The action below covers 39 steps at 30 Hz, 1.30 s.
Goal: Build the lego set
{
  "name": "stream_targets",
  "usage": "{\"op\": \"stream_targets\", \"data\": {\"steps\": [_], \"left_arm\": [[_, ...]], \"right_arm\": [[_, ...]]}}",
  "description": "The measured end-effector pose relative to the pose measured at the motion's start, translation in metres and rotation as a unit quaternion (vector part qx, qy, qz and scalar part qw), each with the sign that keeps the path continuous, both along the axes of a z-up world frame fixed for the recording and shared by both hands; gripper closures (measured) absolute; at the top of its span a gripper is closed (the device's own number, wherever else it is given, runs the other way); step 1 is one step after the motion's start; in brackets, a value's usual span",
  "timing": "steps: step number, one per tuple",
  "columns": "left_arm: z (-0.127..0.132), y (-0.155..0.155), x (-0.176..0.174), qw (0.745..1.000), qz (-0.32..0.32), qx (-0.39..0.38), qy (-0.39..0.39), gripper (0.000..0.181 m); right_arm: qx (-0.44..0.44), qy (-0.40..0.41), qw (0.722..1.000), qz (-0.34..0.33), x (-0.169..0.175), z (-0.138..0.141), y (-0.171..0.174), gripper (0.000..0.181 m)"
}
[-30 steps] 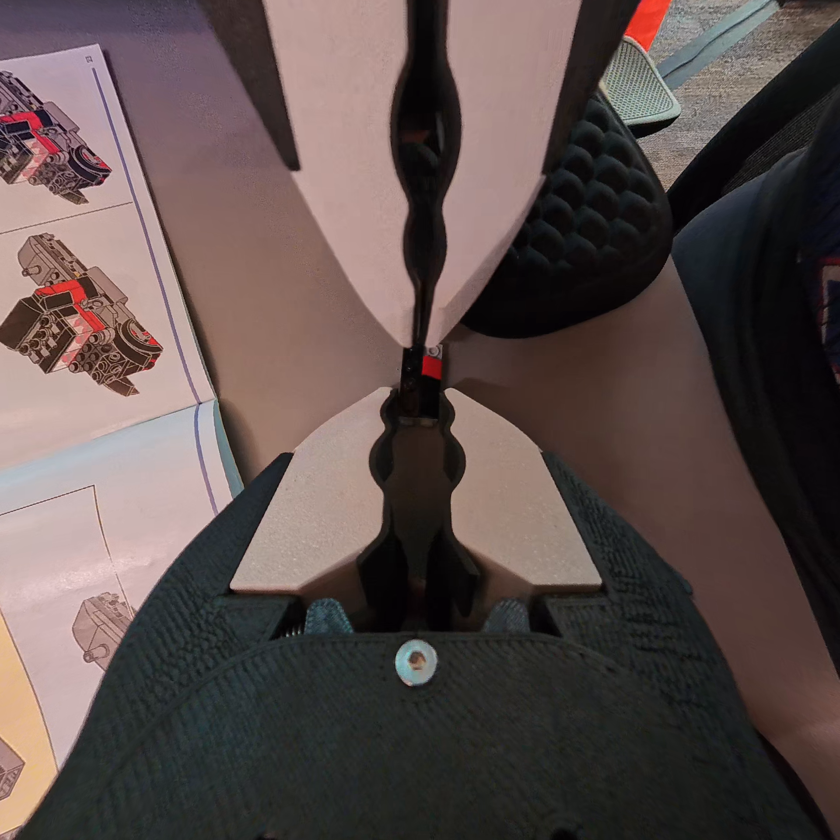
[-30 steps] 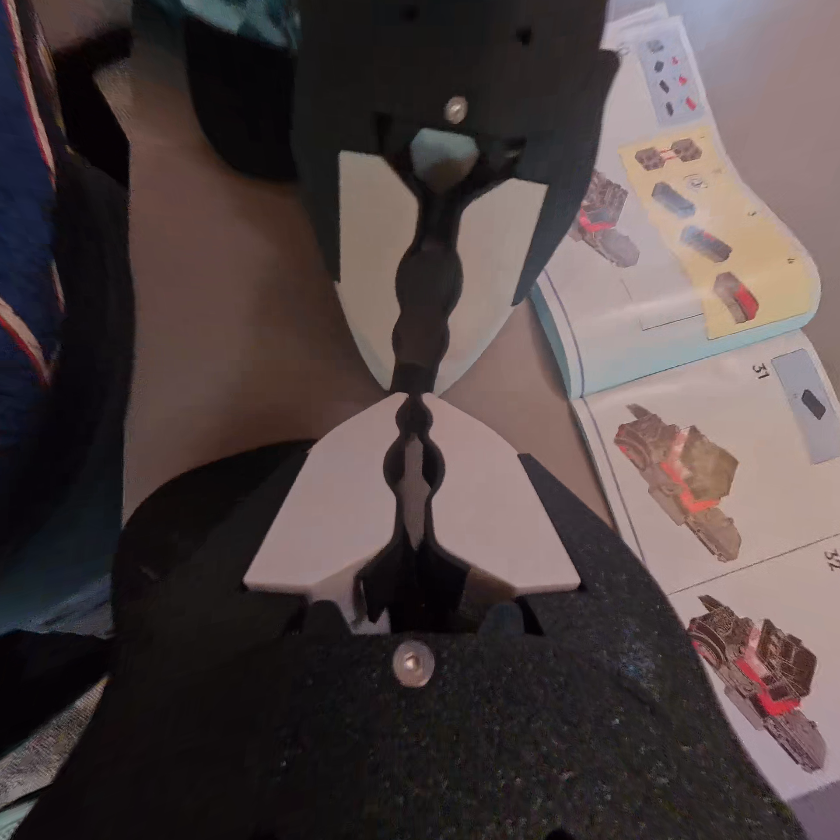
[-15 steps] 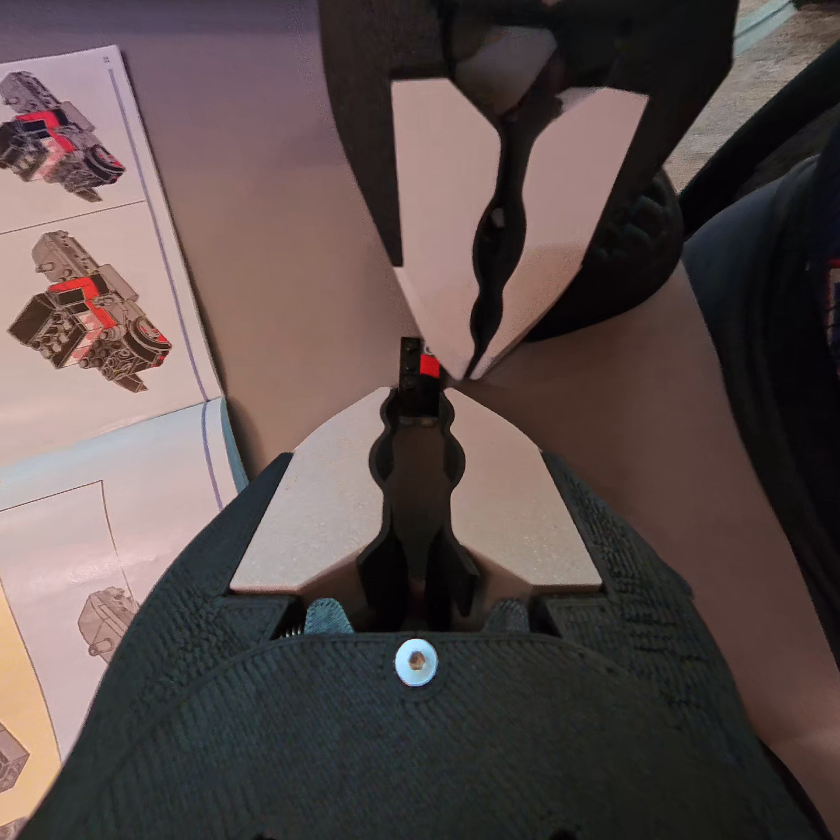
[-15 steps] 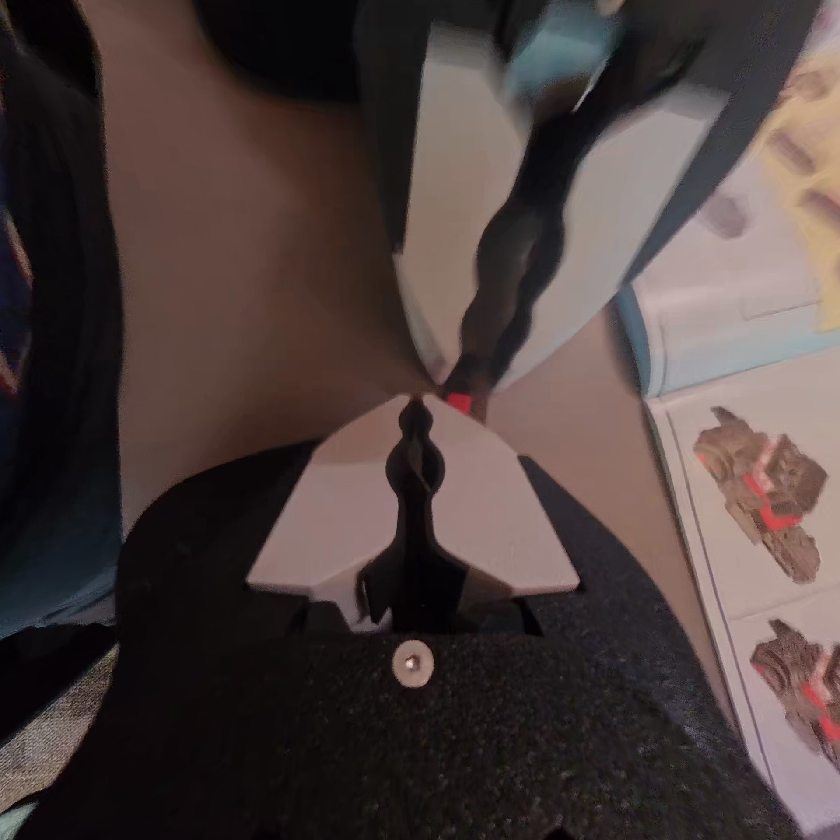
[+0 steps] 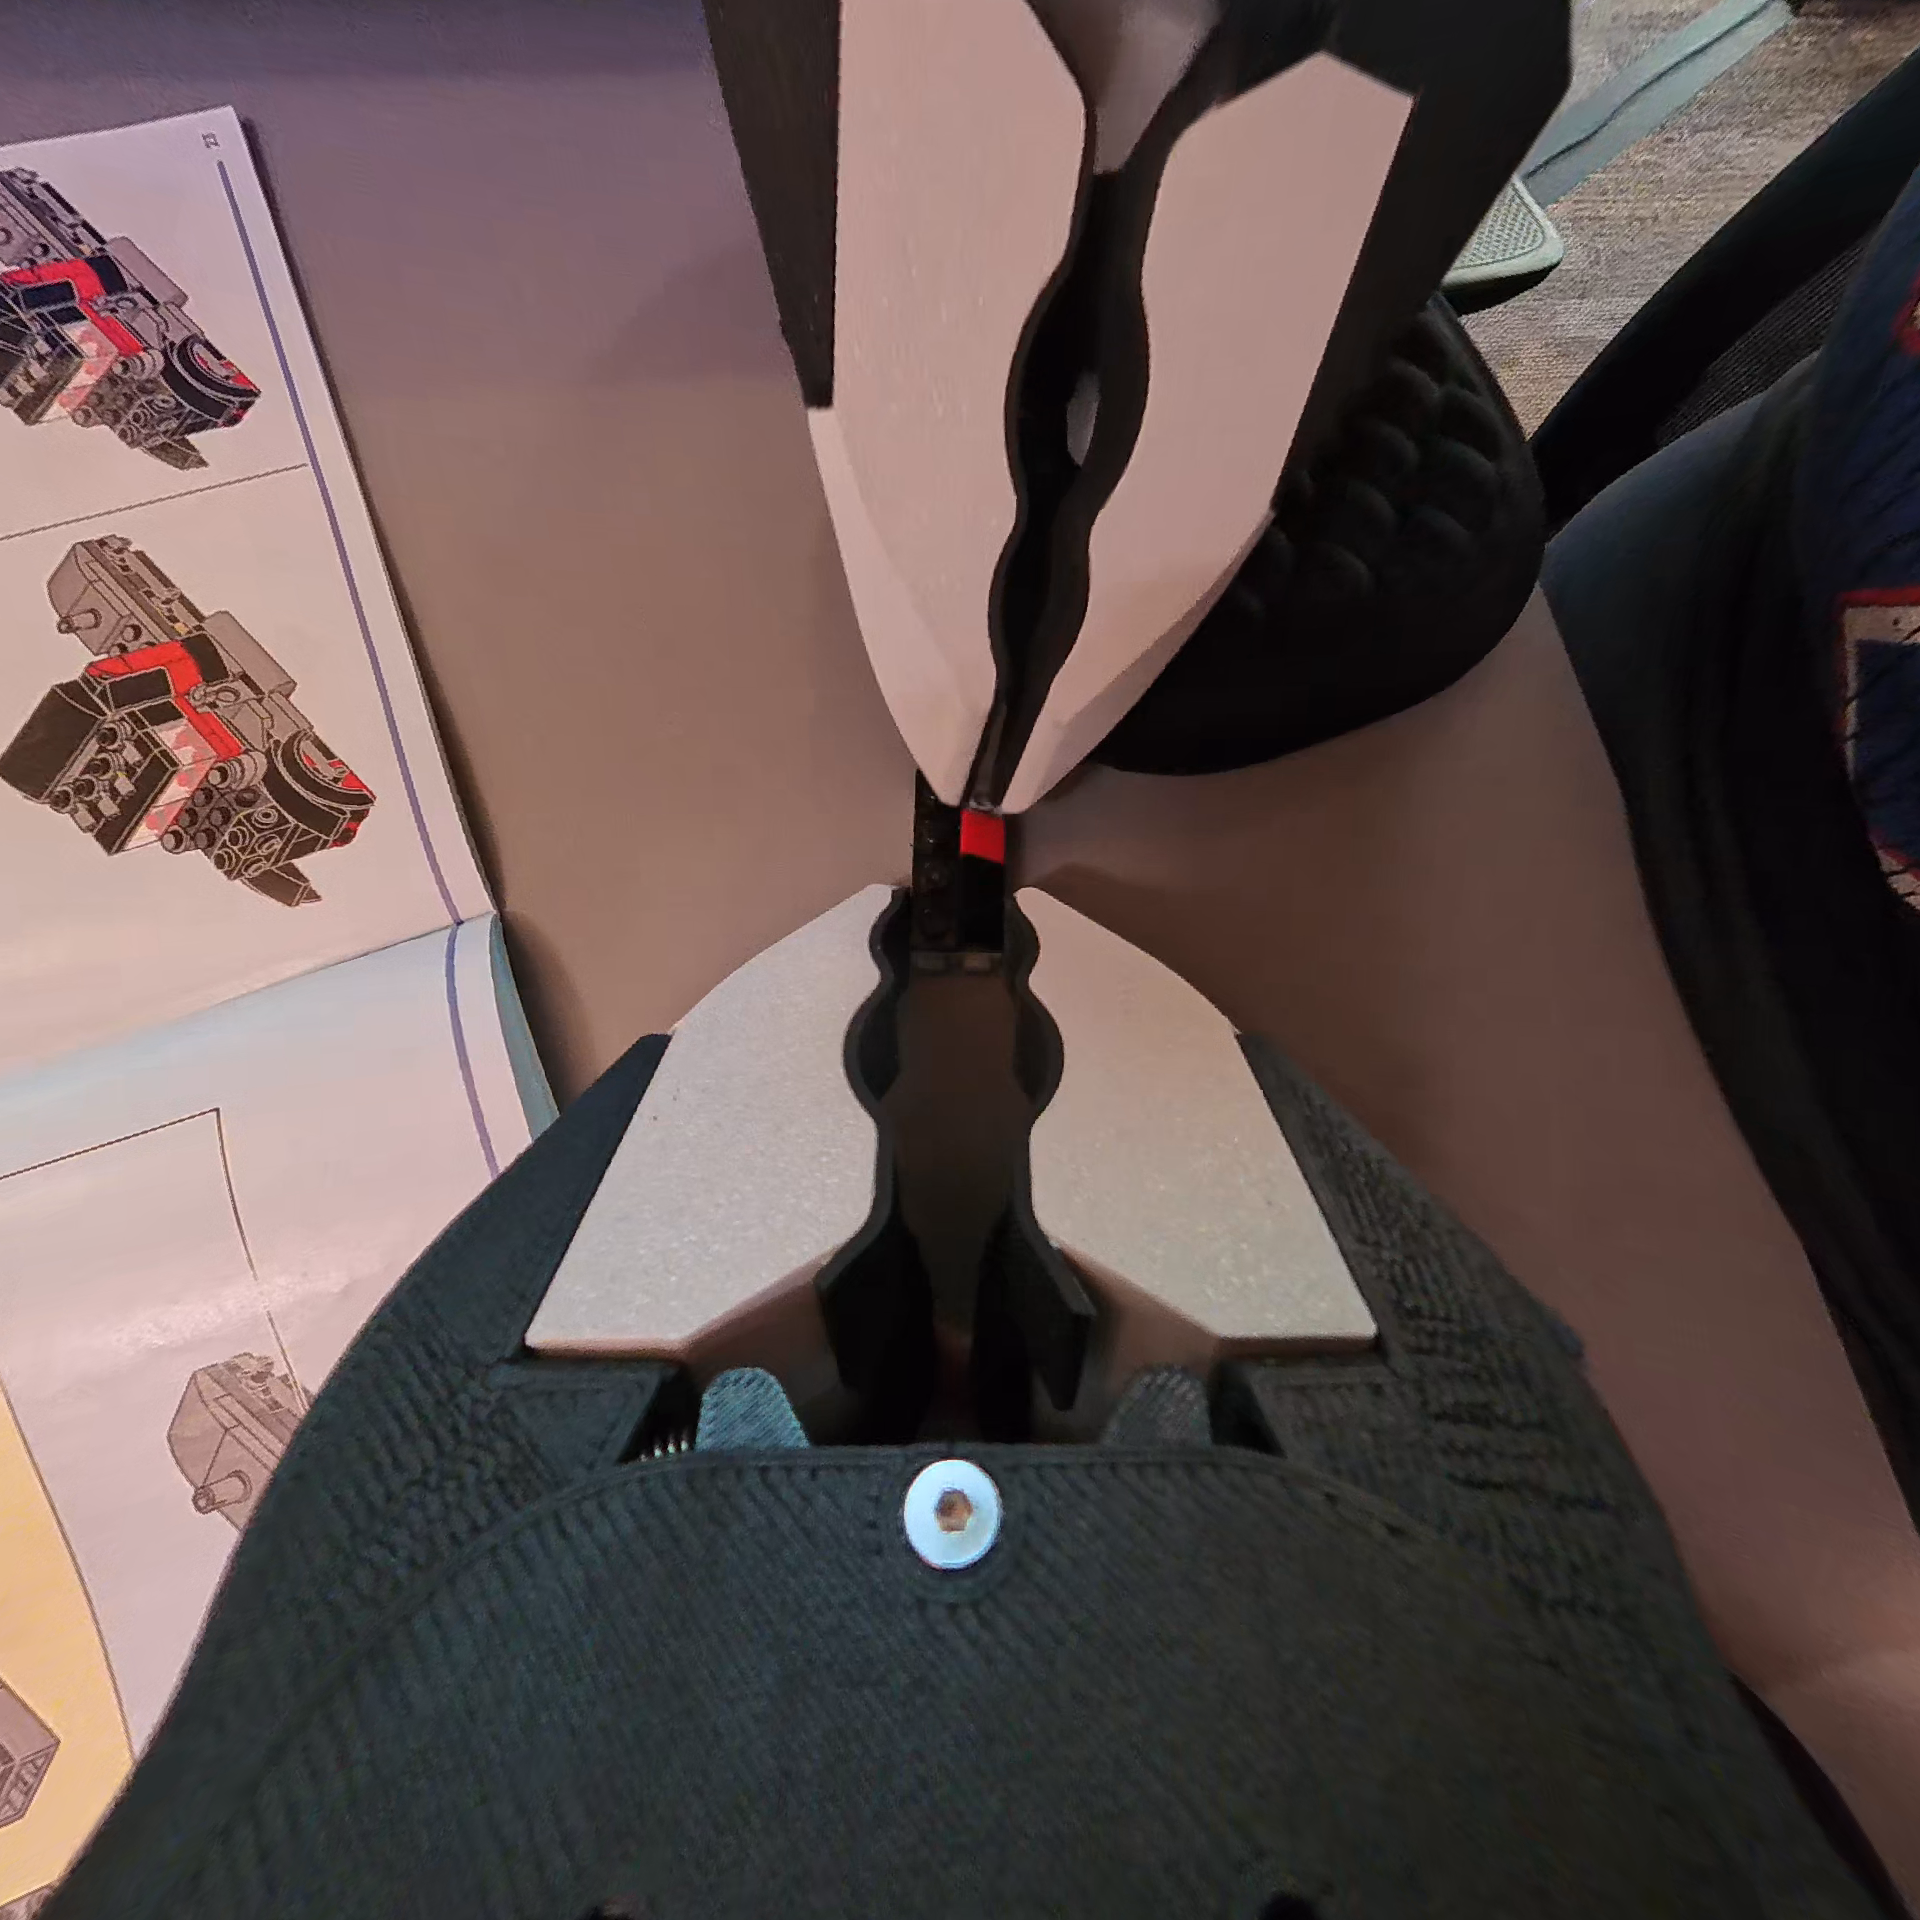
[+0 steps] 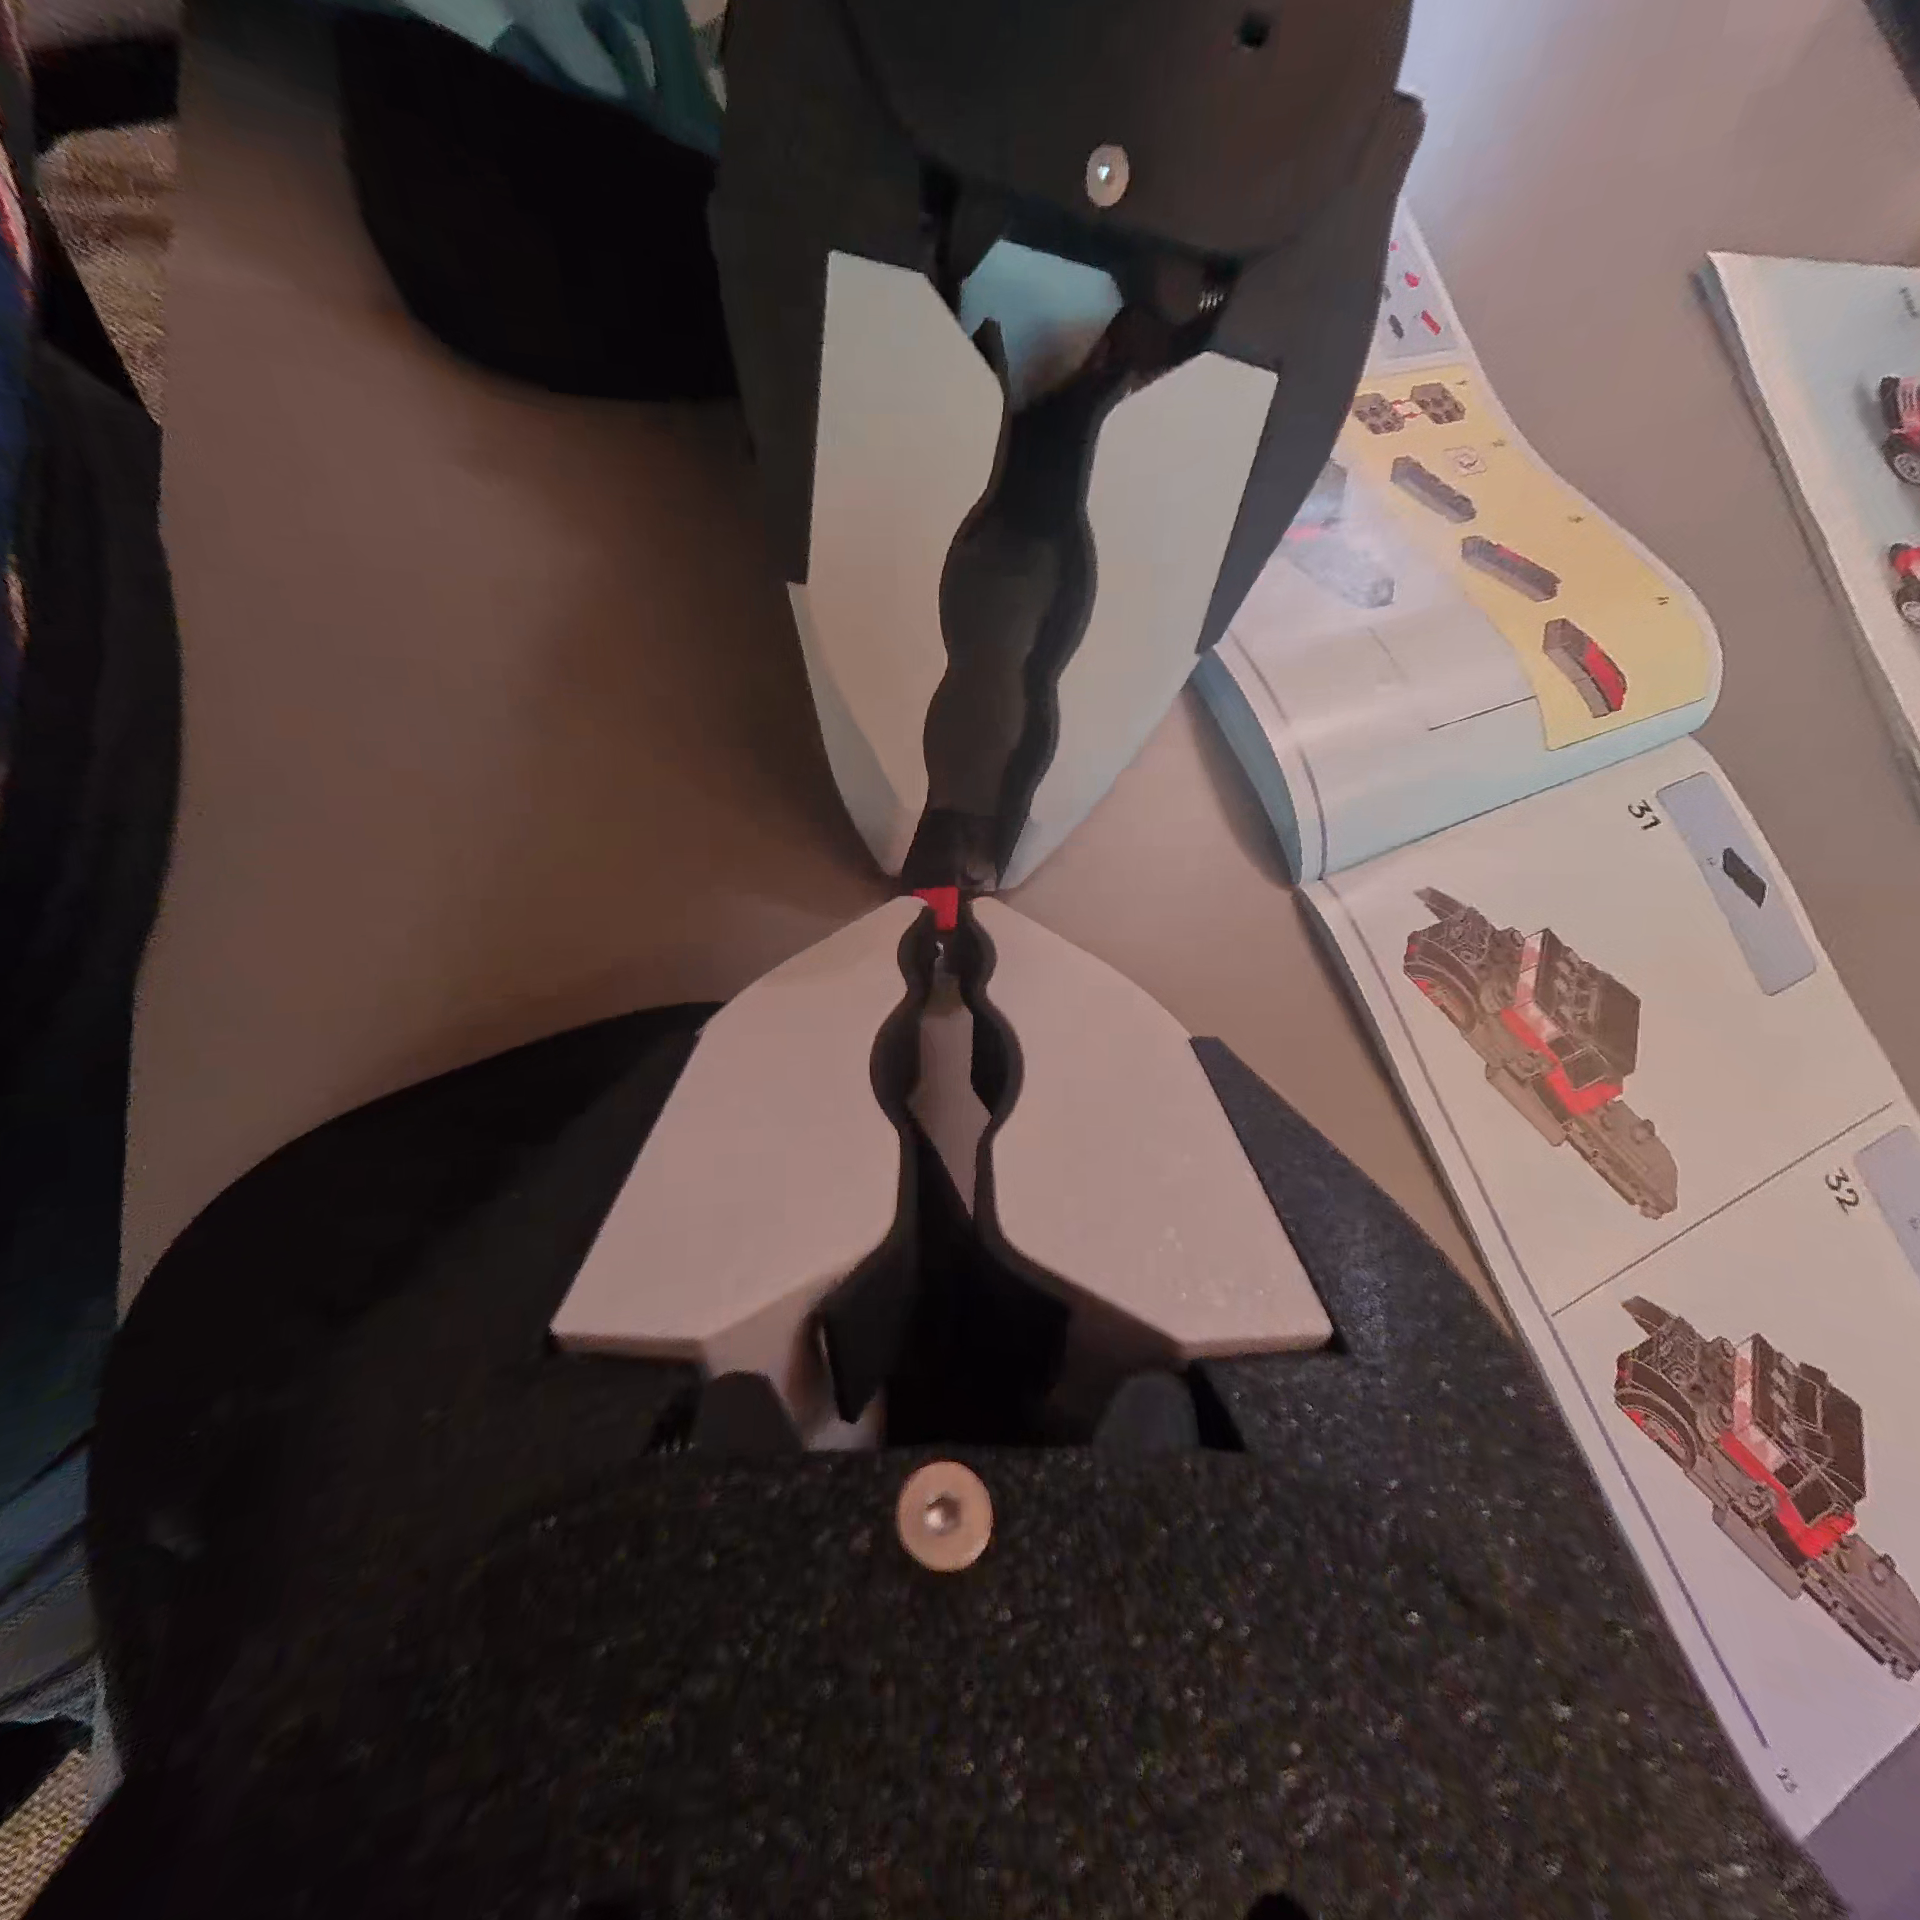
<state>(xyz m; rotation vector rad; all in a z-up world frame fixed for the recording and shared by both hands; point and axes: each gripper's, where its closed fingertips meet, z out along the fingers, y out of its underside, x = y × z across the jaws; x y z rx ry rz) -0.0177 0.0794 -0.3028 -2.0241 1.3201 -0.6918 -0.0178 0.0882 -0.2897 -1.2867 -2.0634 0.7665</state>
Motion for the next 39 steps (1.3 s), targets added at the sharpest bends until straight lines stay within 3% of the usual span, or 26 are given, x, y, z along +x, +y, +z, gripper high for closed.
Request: {"op": "stream_targets", "data": {"steps": [22, 39], "left_arm": [[-0.0017, -0.0004, -0.0019, 1.000, 0.000, -0.001, 0.000, 0.163], [-0.0020, -0.0009, -0.0023, 1.000, -0.001, 0.001, 0.000, 0.163]], "right_arm": [[0.094, -0.002, 0.996, 0.009, -0.0020, -0.0026, -0.0035, 0.179], [0.024, 0.016, 1.000, -0.001, -0.0009, -0.0001, -0.0055, 0.173]]}}
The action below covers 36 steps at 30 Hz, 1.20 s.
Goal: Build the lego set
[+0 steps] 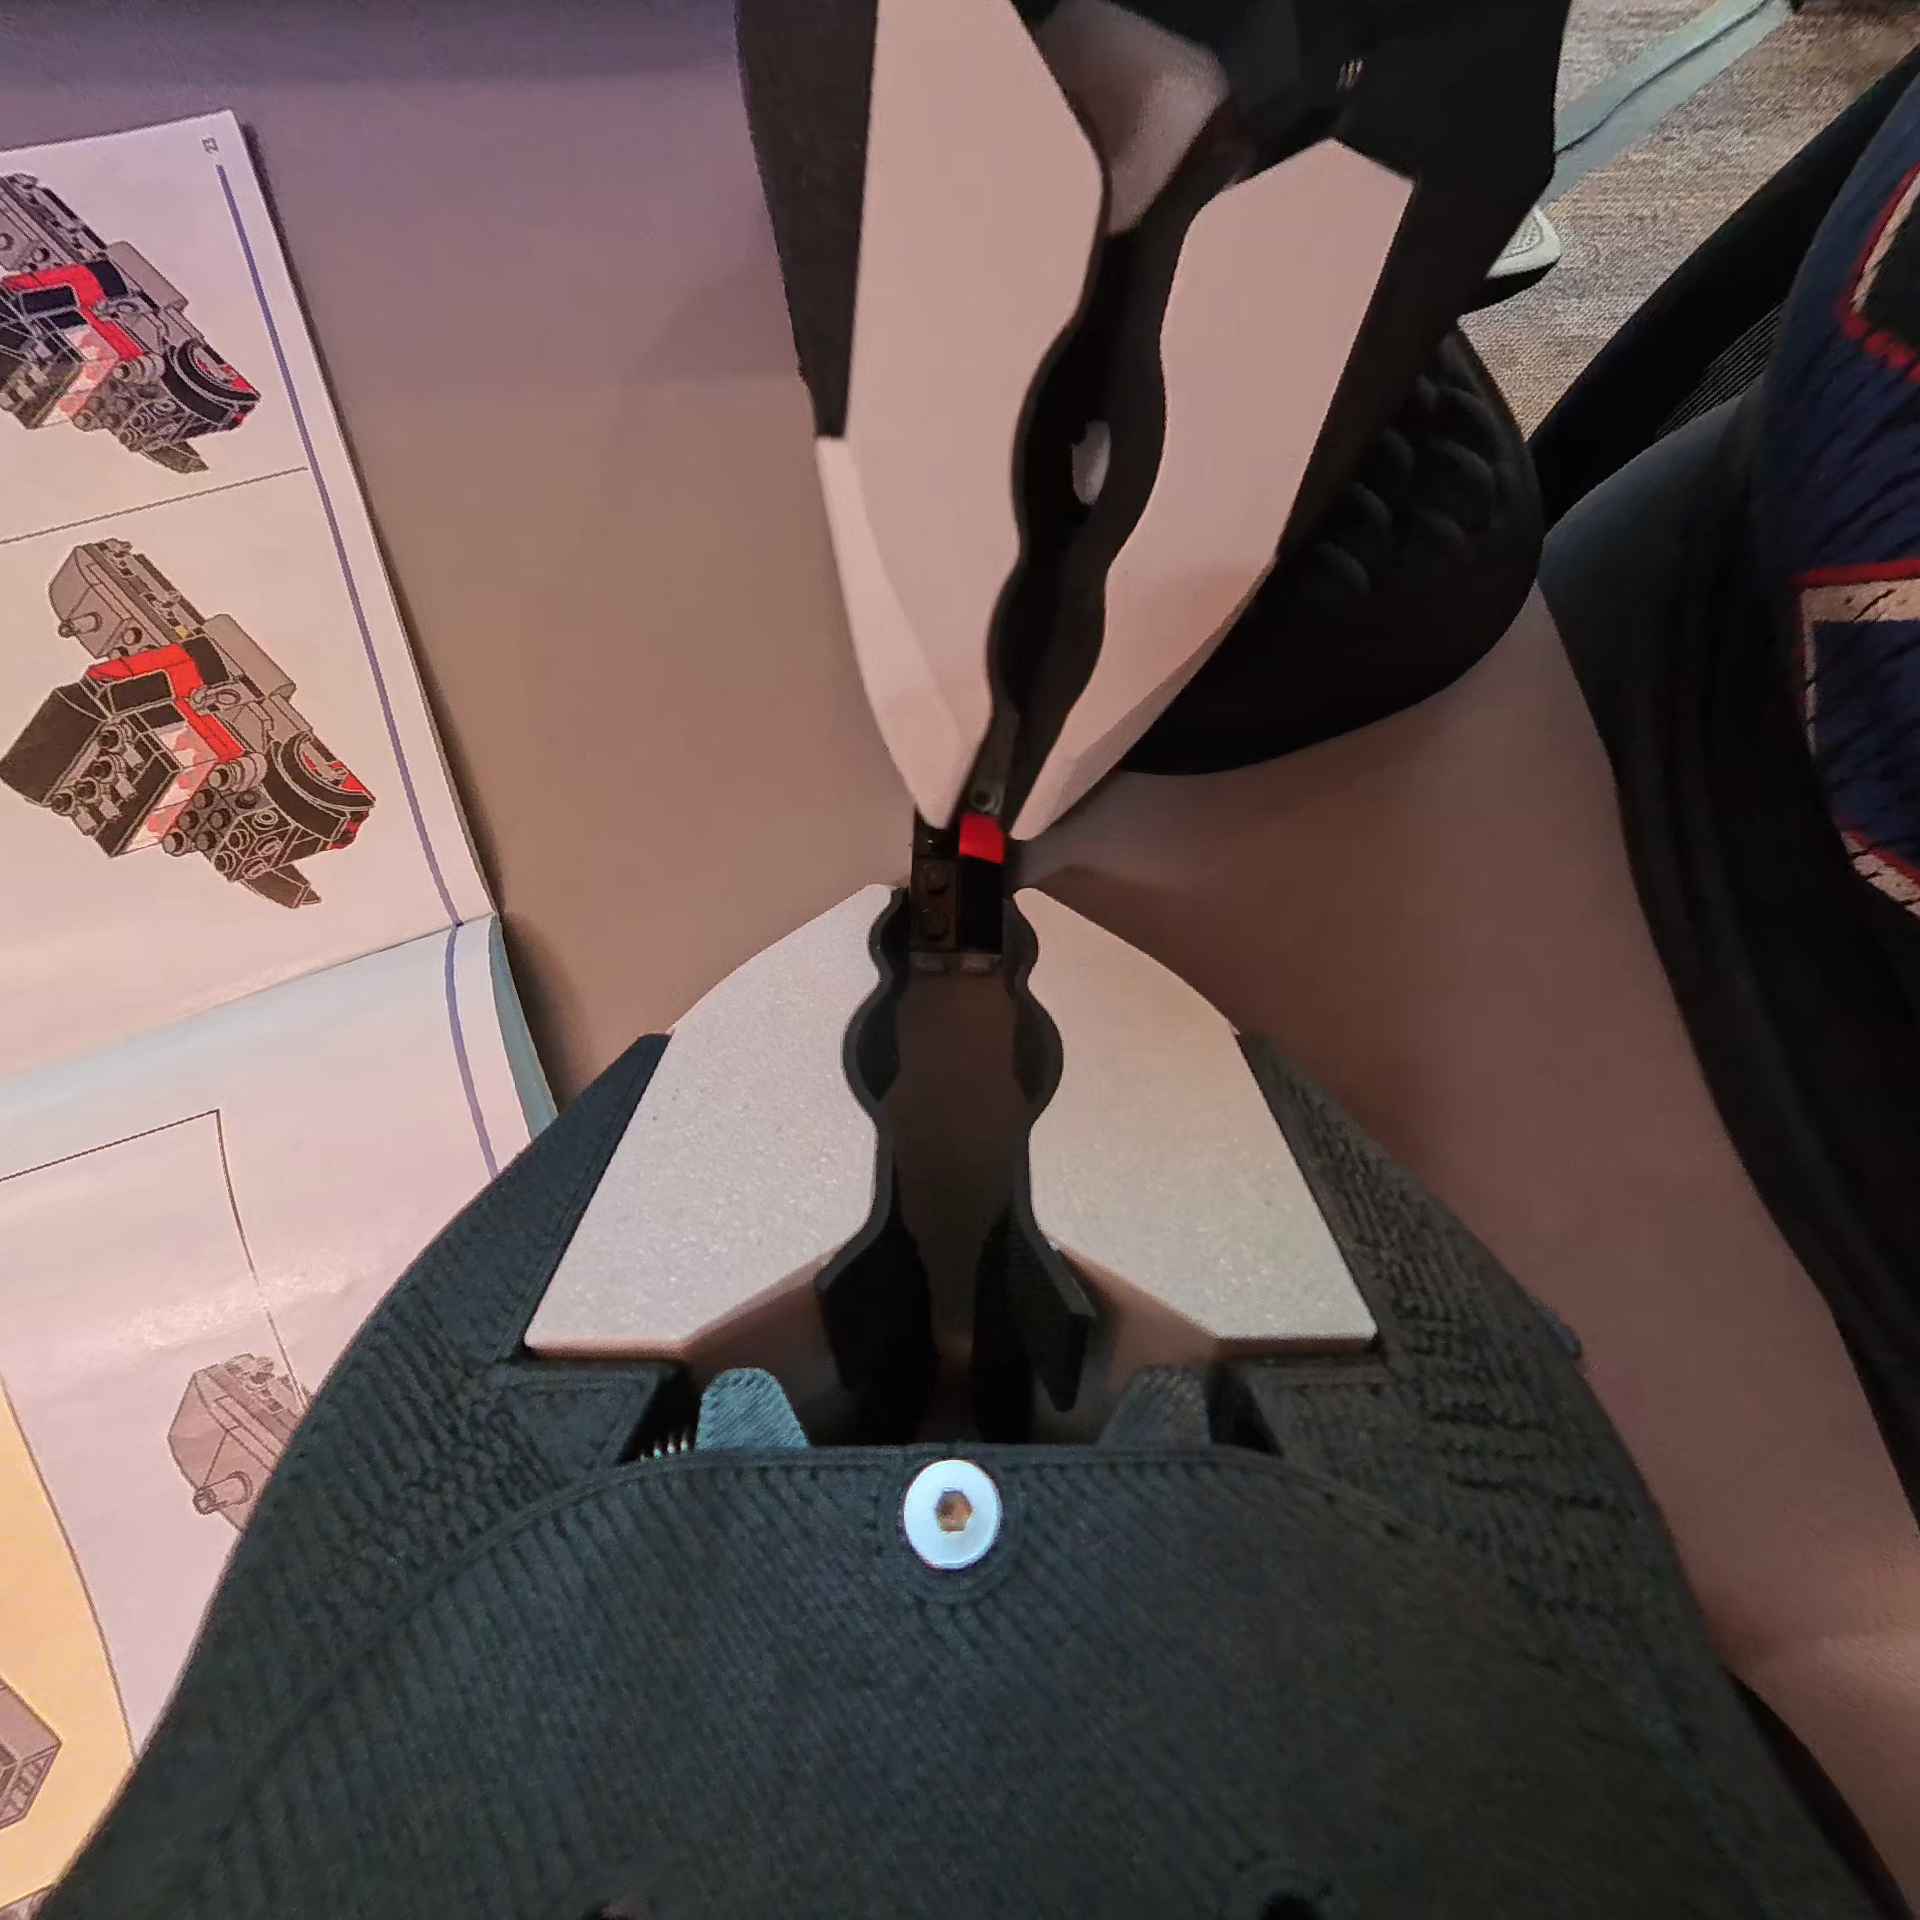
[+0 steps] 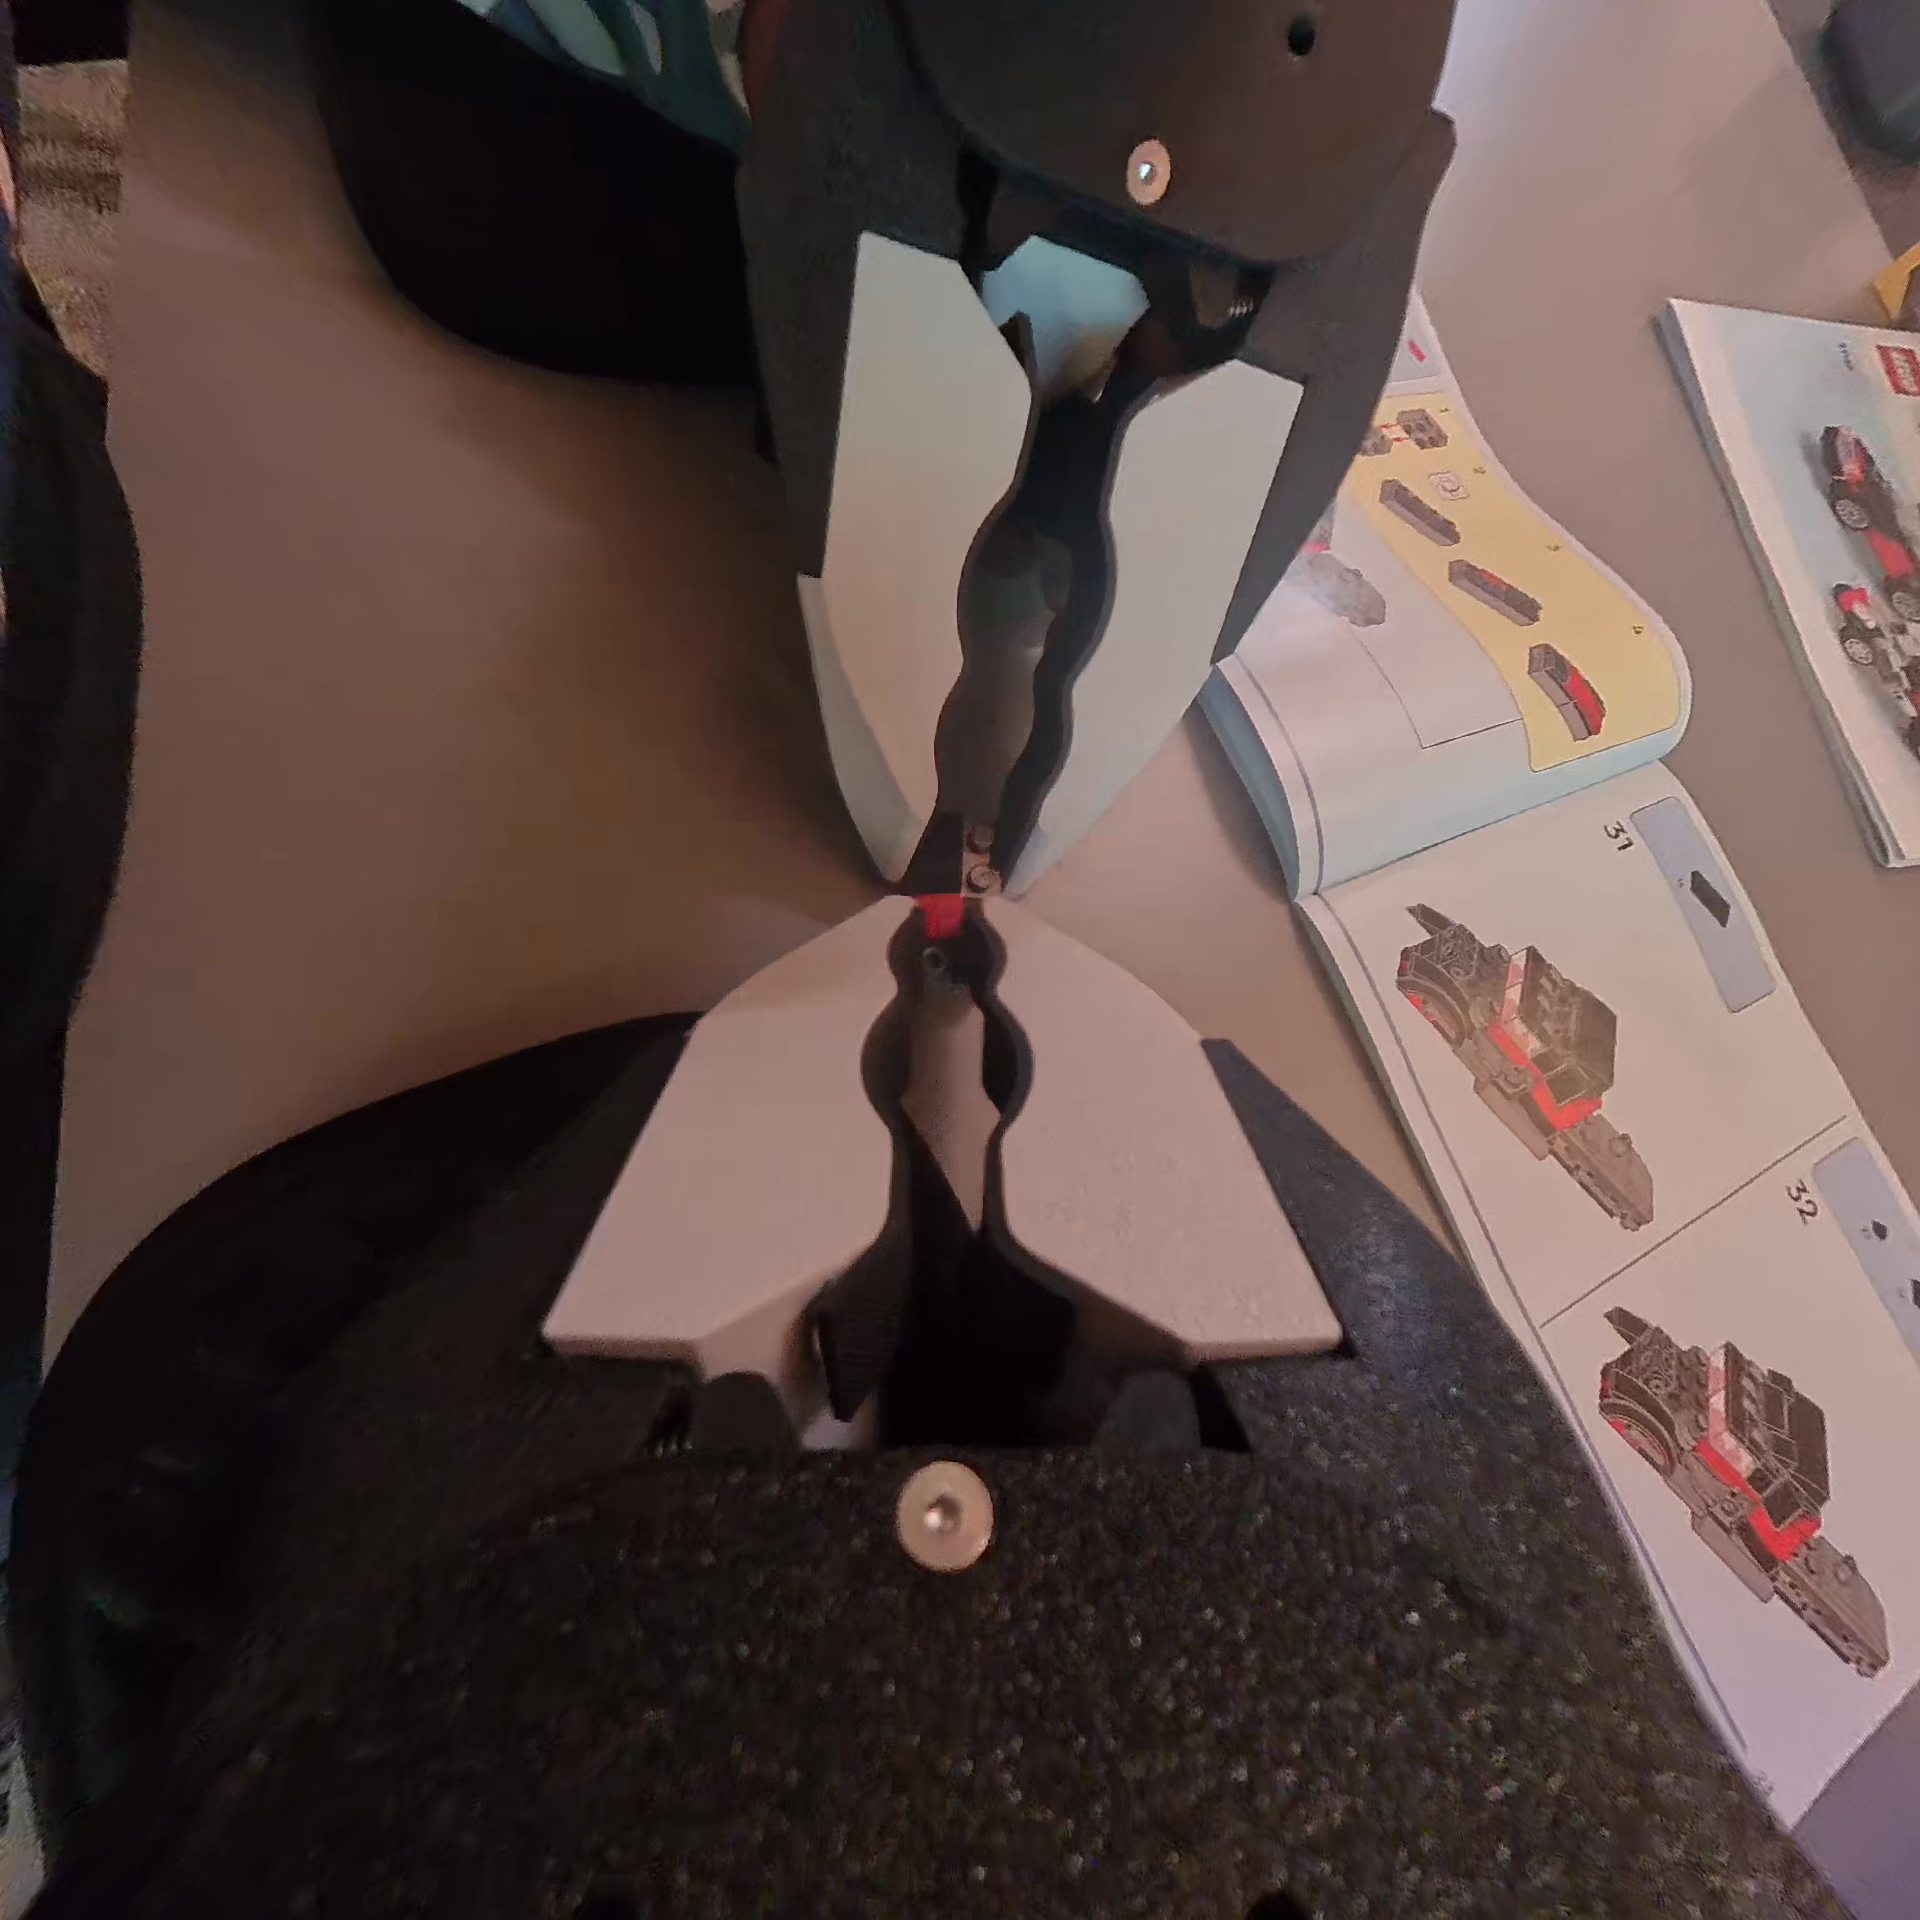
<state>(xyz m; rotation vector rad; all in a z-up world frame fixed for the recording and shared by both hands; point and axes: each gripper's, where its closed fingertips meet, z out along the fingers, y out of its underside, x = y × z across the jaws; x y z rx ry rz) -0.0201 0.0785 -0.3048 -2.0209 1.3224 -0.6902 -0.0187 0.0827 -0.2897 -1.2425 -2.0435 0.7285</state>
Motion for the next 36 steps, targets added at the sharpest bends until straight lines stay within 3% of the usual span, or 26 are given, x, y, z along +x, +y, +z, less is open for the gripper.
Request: {"op": "stream_targets", "data": {"steps": [2, 4, 7, 11, 16, 36], "left_arm": [[0.000, 0.000, 0.000, 1.000, -0.001, -0.001, -0.001, 0.162], [0.001, 0.000, 0.000, 1.000, 0.000, -0.004, -0.006, 0.140], [0.008, -0.001, 0.000, 1.000, -0.003, -0.003, -0.031, 0.132], [0.016, 0.000, -0.001, 0.999, 0.001, 0.023, -0.049, 0.132], [0.006, -0.003, 0.000, 0.999, -0.015, 0.044, -0.002, 0.138], [0.003, -0.004, 0.002, 0.999, -0.020, 0.045, 0.013, 0.146]], "right_arm": [[-0.014, 0.032, 0.999, -0.016, -0.001, 0.009, 0.004, 0.165], [-0.056, 0.069, 0.996, -0.027, -0.001, 0.023, 0.007, 0.161], [-0.124, 0.093, 0.987, -0.034, 0.001, 0.035, 0.011, 0.150], [-0.159, 0.065, 0.985, -0.012, 0.002, 0.030, 0.005, 0.144], [-0.148, 0.029, 0.989, 0.008, 0.003, 0.020, -0.002, 0.148], [-0.118, -0.017, 0.993, -0.003, 0.003, 0.004, -0.002, 0.157]]}}
